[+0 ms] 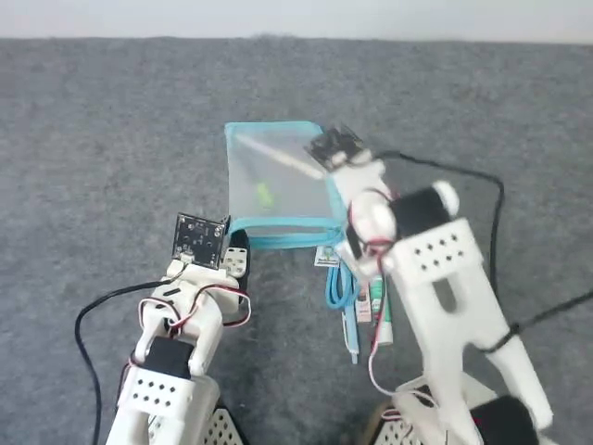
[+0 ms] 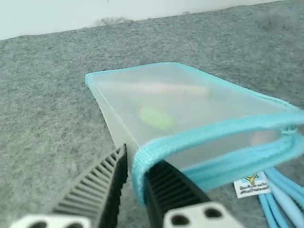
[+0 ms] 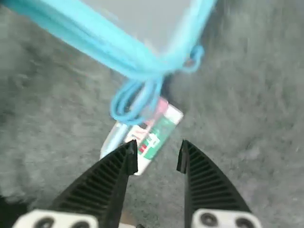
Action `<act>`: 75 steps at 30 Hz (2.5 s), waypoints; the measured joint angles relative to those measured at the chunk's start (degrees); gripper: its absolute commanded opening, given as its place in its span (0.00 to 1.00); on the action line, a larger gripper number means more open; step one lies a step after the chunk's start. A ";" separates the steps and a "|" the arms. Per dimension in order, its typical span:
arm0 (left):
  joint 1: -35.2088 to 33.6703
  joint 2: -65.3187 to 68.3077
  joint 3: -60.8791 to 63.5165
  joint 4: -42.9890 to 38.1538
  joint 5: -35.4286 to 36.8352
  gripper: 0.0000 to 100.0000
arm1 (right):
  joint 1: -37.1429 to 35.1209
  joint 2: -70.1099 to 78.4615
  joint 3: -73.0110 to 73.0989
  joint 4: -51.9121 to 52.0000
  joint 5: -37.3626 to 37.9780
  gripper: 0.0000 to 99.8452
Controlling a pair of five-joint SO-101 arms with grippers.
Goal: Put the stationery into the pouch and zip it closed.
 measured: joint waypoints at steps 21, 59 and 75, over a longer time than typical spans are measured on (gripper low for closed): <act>0.00 0.00 0.00 0.00 0.00 0.01 | 8.00 4.22 33.58 -28.31 0.62 0.13; 0.00 0.00 0.00 0.00 0.00 0.01 | 20.66 16.09 21.01 -27.16 0.62 0.14; 0.00 0.00 0.00 0.00 0.00 0.01 | 20.84 16.00 24.44 -28.92 1.67 0.01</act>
